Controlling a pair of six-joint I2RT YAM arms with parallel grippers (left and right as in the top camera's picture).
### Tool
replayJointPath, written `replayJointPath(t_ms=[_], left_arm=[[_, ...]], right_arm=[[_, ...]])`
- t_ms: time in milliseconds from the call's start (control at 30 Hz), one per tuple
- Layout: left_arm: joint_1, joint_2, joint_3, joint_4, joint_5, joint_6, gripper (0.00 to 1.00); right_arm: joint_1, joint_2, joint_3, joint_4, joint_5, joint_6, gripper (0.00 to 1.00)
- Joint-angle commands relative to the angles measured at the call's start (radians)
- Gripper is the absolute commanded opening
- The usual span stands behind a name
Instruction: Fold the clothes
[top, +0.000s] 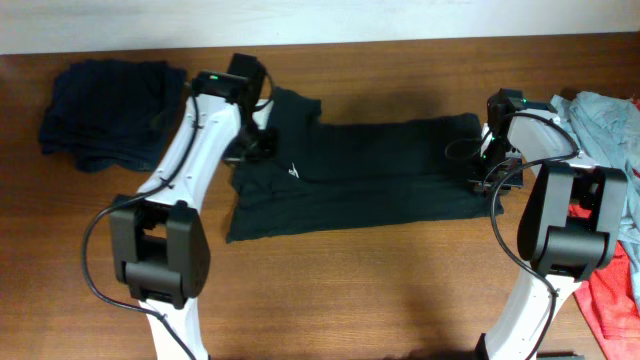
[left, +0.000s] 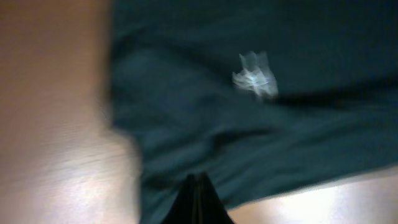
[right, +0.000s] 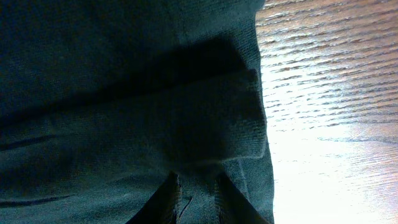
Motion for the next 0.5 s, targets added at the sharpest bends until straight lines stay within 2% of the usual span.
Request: replayJointPath(t_ms=[0,67,267,467], left_arm=[[-0.069,0.012,0.003,0.056,0.21,0.351,0.01],[-0.106,0.019,0.003,0.105,0.212,0.414,0.0],[-0.22,0.044,0.003,0.249,0.241,0.48,0.02],[-0.335,0.097,0.002,0.325,0.23,0.589,0.0]], right_arm=[[0.001,-0.008,0.002,0.007,0.036,0.004,0.24],[0.001,-0.008,0.002,0.007,0.017,0.004,0.24],[0.002,-0.008,0.002,0.011,-0.005,0.004,0.24],[0.002,-0.008,0.002,0.014,-0.005,0.004,0.24]])
